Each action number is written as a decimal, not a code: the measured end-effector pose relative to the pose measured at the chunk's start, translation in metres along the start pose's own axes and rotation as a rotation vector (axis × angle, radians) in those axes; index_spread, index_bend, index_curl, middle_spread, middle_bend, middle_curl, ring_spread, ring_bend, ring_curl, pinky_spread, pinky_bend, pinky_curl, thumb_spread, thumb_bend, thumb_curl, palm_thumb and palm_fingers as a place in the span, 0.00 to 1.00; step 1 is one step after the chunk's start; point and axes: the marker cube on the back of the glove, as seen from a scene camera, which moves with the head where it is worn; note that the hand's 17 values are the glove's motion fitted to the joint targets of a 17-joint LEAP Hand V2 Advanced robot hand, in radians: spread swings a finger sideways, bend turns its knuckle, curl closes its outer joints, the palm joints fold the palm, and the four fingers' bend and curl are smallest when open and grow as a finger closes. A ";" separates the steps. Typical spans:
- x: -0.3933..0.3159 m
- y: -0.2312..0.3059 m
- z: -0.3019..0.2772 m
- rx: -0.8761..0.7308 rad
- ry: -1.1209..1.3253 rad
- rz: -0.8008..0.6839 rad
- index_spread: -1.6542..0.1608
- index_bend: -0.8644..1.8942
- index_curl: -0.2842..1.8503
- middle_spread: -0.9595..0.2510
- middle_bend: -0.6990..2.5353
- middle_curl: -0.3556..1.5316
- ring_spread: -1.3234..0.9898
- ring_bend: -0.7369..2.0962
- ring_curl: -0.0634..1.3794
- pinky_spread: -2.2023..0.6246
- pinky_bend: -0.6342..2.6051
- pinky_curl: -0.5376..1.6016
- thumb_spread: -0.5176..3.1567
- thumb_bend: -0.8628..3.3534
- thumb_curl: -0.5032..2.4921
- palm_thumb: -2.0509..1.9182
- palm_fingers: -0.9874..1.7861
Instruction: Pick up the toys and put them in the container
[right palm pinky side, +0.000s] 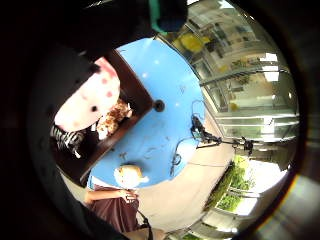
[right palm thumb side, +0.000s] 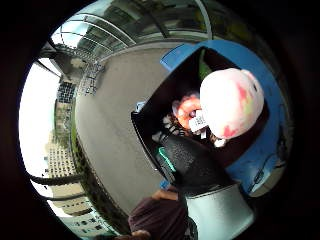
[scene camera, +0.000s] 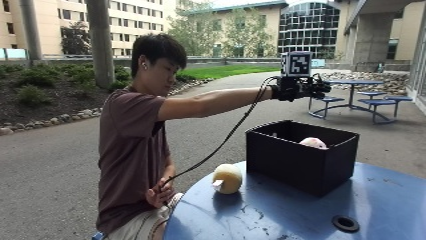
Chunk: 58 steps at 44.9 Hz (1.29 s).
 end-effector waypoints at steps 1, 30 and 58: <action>0.004 0.001 0.001 0.004 -0.002 0.000 0.76 0.36 0.43 0.72 0.32 0.48 0.49 0.45 0.52 0.76 0.58 0.51 0.40 0.18 0.40 0.55 0.12; 0.151 0.099 -0.052 0.005 -0.079 0.063 0.78 0.33 0.26 0.78 0.25 0.35 0.57 0.33 0.38 0.80 0.48 0.44 0.49 0.20 0.30 0.51 0.25; 0.134 0.258 0.289 -0.240 -0.019 -0.440 0.78 0.30 0.16 0.80 0.27 0.30 0.51 0.56 0.41 0.70 0.57 0.43 0.53 0.25 0.31 0.61 0.58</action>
